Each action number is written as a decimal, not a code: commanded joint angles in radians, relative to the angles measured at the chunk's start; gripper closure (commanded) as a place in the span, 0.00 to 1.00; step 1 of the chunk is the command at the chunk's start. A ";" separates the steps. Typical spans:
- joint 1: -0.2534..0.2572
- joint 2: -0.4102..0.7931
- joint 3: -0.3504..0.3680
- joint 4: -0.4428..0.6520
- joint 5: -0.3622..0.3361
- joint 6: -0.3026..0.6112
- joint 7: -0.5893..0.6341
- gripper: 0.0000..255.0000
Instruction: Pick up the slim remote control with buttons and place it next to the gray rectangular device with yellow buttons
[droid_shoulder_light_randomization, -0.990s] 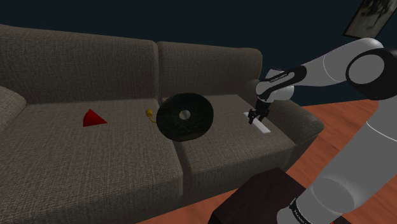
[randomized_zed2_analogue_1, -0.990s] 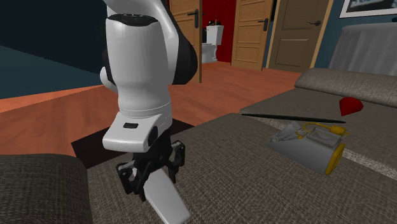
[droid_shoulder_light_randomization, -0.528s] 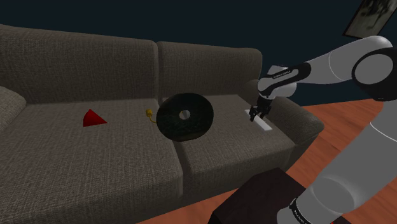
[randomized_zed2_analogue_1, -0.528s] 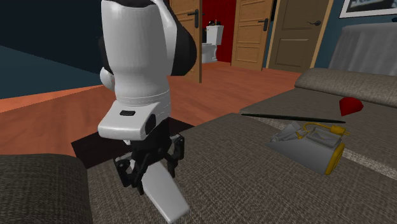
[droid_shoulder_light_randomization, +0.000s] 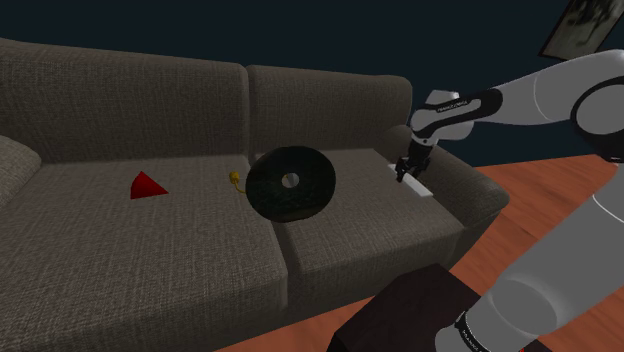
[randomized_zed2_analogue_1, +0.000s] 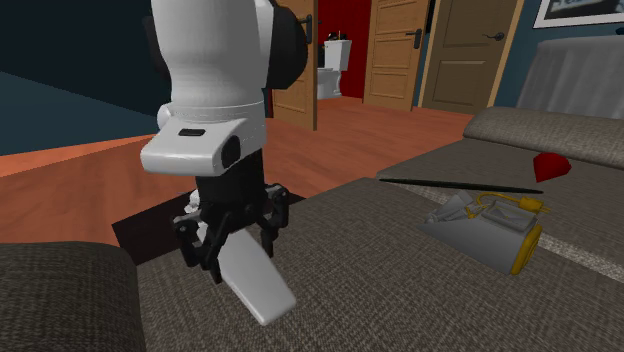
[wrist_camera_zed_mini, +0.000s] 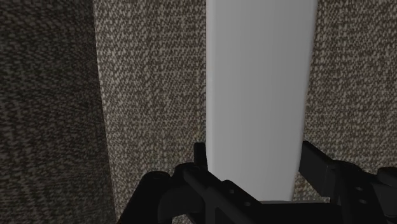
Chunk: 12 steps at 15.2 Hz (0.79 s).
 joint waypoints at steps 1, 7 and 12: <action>0.000 -0.014 0.002 0.016 -0.006 -0.030 0.005 1.00; 0.001 -0.050 0.006 0.064 -0.018 -0.111 0.014 1.00; 0.002 -0.073 0.010 0.110 -0.025 -0.179 0.020 1.00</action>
